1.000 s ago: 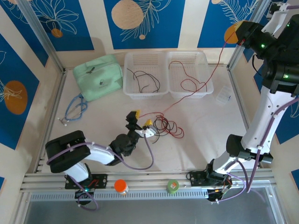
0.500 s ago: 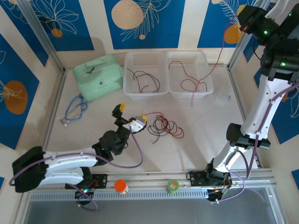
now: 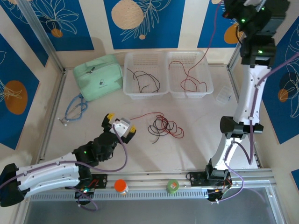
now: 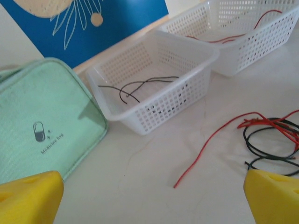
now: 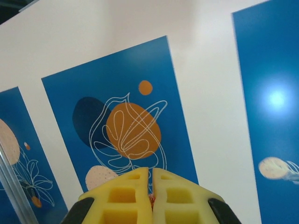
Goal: Untangle the cables
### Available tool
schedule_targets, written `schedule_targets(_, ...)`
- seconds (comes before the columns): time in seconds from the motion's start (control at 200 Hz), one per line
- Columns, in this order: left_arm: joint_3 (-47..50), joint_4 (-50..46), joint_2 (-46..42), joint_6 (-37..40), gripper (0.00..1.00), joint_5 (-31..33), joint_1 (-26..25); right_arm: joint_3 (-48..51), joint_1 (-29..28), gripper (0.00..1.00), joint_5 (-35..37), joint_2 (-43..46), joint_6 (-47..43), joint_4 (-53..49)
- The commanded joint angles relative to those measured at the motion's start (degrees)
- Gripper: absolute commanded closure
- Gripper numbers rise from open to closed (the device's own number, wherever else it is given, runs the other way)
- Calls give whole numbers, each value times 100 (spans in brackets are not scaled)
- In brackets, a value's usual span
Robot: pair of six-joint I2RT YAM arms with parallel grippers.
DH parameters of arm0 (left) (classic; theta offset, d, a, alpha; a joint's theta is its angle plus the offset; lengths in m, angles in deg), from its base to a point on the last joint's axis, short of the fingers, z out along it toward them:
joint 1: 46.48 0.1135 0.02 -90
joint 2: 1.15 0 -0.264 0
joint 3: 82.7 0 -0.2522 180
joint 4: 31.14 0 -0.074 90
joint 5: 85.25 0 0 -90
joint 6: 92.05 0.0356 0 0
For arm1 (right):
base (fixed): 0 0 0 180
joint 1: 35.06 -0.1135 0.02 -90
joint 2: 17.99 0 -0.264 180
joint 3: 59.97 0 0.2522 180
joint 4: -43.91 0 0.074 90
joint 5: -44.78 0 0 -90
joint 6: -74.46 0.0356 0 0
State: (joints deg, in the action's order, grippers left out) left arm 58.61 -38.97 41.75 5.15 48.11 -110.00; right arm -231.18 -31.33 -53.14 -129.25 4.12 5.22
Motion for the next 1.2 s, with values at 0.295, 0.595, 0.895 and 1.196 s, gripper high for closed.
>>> schedule_targets(0.295, -545, -702, 456, -649, 5, -439, -39, -289, -353, 100, 972, -1415, -872, 472)
schedule_targets(0.595, -1068, -800, 1160, -760, 3, -657, -37, 3740, -684, 100, 1496, -488, -639, 1048)
schedule_targets(0.895, -2282, -2089, 2164, -1741, 4, -797, 307, 3205, -626, 66, 1249, -1283, -231, -1469)
schedule_targets(1.196, -3364, -3529, 2728, -3189, 14, -2119, 1199, 2949, -566, 45, 834, -893, -486, -2134)
